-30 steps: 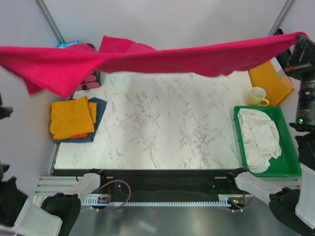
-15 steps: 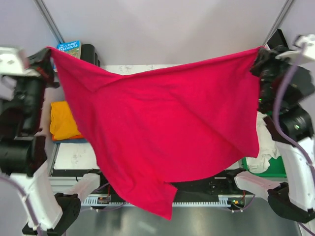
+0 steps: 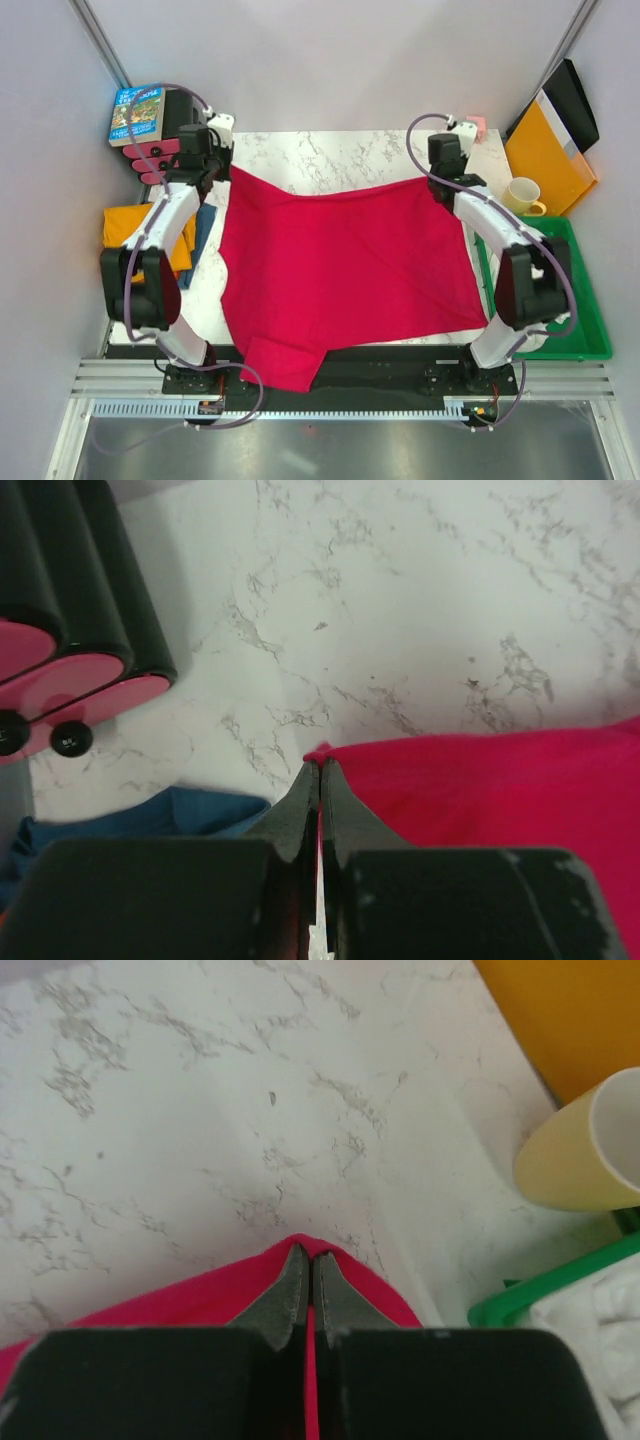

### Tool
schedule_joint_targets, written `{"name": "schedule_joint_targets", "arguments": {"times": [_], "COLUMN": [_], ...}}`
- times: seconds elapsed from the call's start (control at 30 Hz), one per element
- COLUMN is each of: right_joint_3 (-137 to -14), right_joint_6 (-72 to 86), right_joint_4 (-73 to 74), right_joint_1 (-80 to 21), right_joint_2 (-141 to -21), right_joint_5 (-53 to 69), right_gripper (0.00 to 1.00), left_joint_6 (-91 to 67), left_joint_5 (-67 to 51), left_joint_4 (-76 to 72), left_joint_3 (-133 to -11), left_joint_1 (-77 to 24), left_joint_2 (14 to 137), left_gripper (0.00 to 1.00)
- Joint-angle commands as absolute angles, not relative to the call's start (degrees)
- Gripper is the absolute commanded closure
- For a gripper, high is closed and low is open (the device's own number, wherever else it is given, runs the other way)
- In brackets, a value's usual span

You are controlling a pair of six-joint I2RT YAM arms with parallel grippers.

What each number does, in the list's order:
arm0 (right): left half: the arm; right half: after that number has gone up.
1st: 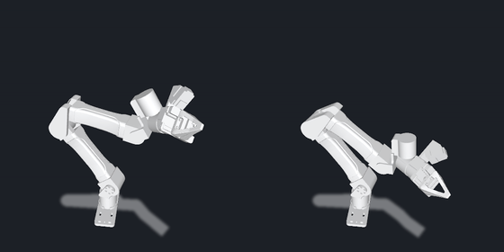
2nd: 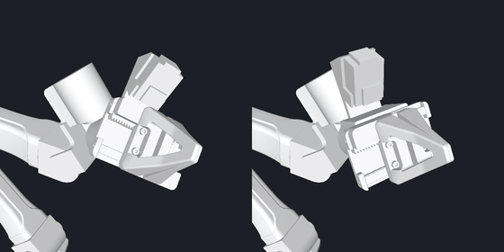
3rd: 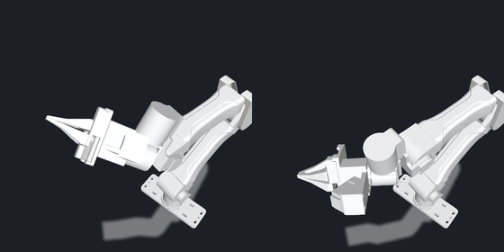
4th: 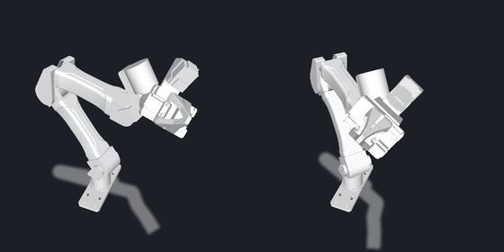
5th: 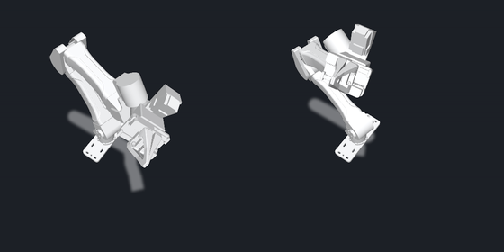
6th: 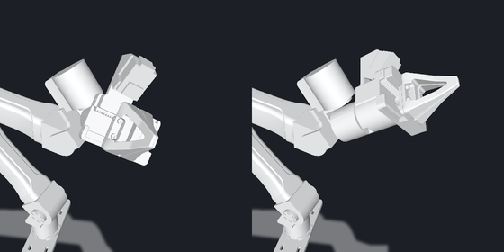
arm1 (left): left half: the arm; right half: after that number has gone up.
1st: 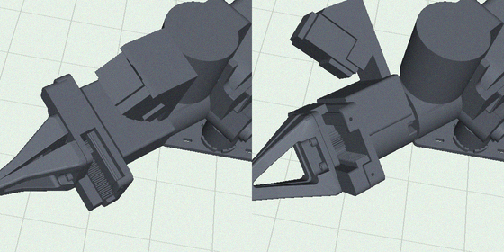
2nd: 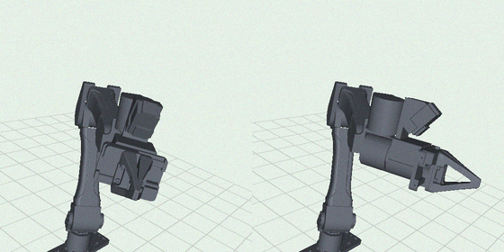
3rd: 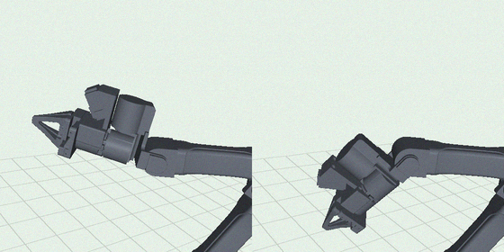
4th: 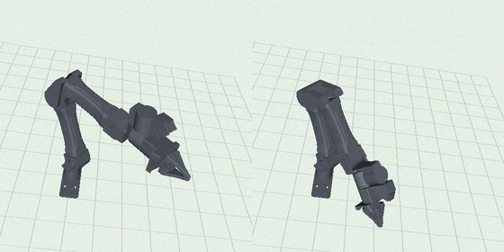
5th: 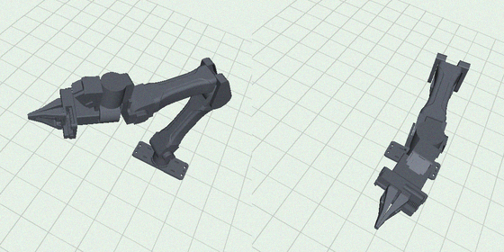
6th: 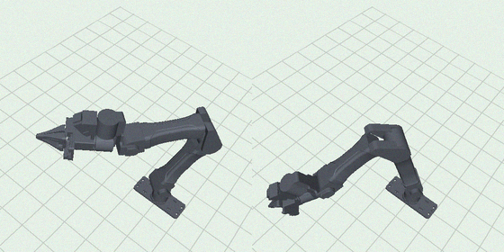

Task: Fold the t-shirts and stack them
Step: Flatten out the tshirt

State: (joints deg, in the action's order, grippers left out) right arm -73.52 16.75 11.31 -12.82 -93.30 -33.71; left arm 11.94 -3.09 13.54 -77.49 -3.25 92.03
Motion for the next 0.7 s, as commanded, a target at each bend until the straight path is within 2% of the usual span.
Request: {"name": "schedule_joint_targets", "arguments": {"times": [0.0,0.3,0.43,0.57,0.67], "right_joint_3": [-78.99,-90.43,-92.11,-93.51,-94.48], "right_joint_6": [17.75,18.54,20.74,21.18,21.71], "right_joint_4": [3.25,4.48,5.19,5.19,5.27], "right_joint_1": [-11.34,-9.94,-8.35,-7.30,-6.42], "right_joint_2": [-102.97,-116.97,-119.09,-120.84,-122.16], "right_joint_5": [-32.87,-31.12,-30.32,-29.01,-28.13], "right_gripper": [1.00,1.00,1.00,1.00,1.00], "left_joint_6": [15.64,17.05,17.58,18.54,20.12], "left_joint_5": [-1.06,2.98,5.36,6.76,8.08], "left_joint_4": [2.11,2.98,4.83,8.69,9.75], "left_joint_3": [-84.18,-101.32,-110.02,-123.88,-128.83], "left_joint_1": [-2.99,-3.43,-3.78,-4.13,-5.18], "left_joint_2": [99.47,114.16,120.22,127.69,132.27], "left_gripper": [0.98,0.98,0.98,0.98,0.98]}}
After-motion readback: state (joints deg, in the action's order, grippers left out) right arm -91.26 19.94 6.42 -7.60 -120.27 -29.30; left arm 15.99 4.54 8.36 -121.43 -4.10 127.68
